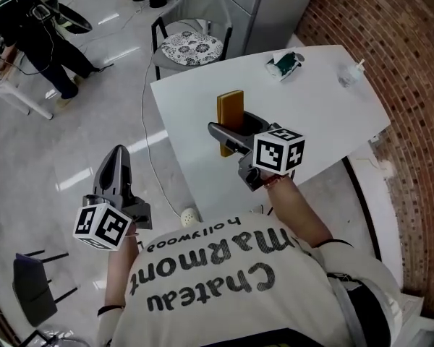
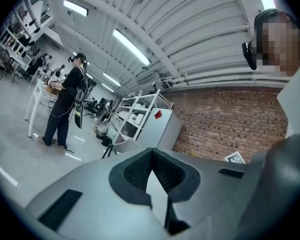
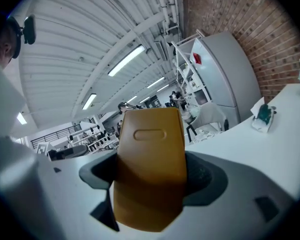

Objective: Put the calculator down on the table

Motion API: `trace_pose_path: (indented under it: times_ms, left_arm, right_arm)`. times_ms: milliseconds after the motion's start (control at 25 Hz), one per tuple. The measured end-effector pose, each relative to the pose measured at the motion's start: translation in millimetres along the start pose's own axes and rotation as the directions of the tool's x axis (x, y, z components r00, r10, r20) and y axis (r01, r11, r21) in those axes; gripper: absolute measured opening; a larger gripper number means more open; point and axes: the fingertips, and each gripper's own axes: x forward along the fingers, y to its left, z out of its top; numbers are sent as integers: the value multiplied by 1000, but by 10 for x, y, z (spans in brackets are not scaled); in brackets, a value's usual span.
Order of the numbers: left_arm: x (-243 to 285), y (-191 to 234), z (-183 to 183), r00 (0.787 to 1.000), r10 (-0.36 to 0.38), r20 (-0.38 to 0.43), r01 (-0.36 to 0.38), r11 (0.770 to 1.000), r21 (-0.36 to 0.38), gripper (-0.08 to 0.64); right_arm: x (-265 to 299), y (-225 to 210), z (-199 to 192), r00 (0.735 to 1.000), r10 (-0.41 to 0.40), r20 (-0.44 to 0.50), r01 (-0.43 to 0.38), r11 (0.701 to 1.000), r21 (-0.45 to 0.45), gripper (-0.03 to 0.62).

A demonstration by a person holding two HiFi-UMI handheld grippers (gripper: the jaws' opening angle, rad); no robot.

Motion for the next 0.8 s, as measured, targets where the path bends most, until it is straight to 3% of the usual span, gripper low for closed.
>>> trace_pose_path:
  times_ms: [480, 800]
  left_arm:
    - [555, 299, 18, 988, -139, -73, 138, 990, -16, 2]
    - [830, 482, -47, 978, -188, -94, 187, 982, -25, 2]
  right_arm:
    - [186, -365, -248, 979, -201, -42, 202, 978, 39, 405]
    - [399, -504, -493, 965, -249, -88, 254, 966, 45, 405]
